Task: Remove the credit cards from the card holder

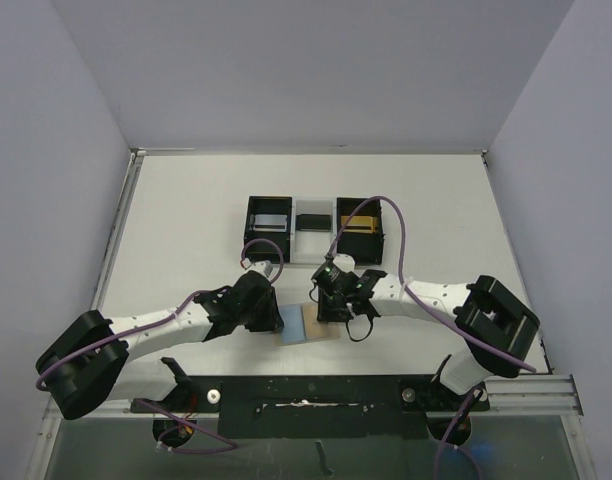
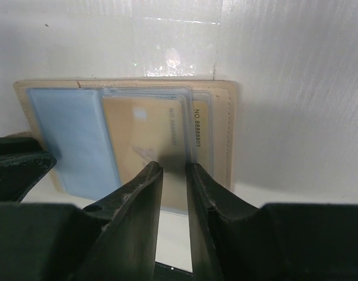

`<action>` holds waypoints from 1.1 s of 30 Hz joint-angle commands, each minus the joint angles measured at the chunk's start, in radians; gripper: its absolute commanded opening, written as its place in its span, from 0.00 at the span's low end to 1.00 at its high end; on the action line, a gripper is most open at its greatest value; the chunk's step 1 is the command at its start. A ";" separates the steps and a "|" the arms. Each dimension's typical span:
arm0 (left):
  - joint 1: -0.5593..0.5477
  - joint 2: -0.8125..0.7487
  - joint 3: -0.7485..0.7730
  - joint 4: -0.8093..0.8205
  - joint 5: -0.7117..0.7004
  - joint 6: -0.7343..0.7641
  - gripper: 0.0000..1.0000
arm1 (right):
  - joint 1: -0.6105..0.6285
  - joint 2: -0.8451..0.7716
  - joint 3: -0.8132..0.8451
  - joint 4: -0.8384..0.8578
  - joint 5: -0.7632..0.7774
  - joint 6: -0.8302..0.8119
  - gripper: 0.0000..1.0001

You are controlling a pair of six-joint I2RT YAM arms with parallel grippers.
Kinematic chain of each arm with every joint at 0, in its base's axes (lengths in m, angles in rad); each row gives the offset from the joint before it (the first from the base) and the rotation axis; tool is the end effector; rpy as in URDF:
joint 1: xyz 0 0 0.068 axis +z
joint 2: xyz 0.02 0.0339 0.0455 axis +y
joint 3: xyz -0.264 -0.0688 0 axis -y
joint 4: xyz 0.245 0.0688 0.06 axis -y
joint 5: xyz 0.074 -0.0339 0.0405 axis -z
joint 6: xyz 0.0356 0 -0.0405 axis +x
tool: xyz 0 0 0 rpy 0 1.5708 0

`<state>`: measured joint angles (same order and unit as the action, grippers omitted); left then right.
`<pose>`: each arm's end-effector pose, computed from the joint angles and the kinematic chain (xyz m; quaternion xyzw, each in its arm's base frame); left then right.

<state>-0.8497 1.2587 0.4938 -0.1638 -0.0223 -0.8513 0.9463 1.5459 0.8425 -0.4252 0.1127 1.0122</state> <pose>0.1477 -0.1669 0.1506 -0.0043 0.9488 -0.2302 0.2161 0.1704 0.2296 0.1659 0.0444 0.9732 0.1511 0.1677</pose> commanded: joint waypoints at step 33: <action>-0.002 -0.010 0.056 0.050 0.013 0.014 0.23 | -0.135 -0.208 -0.233 0.419 -0.288 0.078 0.20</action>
<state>-0.8501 1.2587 0.4965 -0.1612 -0.0124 -0.8490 0.8223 1.3895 0.6075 -0.0772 -0.1658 1.0683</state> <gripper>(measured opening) 0.232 0.205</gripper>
